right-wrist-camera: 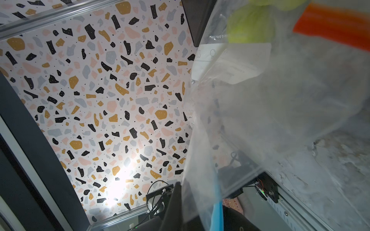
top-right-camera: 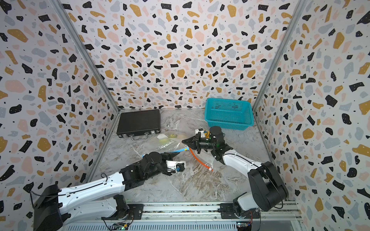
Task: Open the zip-top bag and take out the pear
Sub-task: Pick up the zipper food storage bag at the center of the board.
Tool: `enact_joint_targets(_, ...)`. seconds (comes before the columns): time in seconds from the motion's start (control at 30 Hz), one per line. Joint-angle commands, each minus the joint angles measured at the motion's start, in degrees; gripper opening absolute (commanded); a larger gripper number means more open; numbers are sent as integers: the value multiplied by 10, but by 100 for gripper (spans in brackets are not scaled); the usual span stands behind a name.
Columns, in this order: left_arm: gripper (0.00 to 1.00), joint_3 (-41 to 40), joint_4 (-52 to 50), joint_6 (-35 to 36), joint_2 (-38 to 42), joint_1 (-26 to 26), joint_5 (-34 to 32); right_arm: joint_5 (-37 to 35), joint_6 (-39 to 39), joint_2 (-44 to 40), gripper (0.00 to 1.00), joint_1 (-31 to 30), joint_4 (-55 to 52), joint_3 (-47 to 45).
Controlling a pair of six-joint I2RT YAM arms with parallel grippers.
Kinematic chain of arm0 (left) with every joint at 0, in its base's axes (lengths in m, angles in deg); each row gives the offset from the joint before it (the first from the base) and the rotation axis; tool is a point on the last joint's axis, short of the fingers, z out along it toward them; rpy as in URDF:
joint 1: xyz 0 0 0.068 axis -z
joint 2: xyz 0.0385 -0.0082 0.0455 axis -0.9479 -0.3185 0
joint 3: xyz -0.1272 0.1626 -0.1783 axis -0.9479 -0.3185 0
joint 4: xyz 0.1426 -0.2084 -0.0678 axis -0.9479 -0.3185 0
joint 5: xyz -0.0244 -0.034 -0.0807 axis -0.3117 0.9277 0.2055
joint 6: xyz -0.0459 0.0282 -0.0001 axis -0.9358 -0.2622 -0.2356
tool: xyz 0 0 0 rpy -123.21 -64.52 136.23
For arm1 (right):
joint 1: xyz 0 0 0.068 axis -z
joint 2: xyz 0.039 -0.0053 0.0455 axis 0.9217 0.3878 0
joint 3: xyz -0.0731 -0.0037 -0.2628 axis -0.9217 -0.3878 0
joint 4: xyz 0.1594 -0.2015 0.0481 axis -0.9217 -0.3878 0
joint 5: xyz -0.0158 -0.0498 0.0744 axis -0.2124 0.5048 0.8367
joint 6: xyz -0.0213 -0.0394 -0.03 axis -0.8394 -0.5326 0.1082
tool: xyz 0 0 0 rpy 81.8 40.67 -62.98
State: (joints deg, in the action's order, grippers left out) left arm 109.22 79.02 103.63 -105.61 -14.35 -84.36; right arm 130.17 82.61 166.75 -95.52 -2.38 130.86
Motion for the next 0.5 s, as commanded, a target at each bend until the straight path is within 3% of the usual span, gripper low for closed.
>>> enact_joint_targets(0.0, 54, -9, 128, 33, -21, 2, -81, -4, 39, -23, 0, 2, 68, -10)
enact_joint_targets(0.33, 50, -1, 181, 25, -61, -7, -103, -9, 84, -43, 0, 2, 134, -34)
enact_joint_targets(0.47, 44, 4, 197, 29, -64, -16, -109, -11, 90, -56, 0, 2, 139, -43)
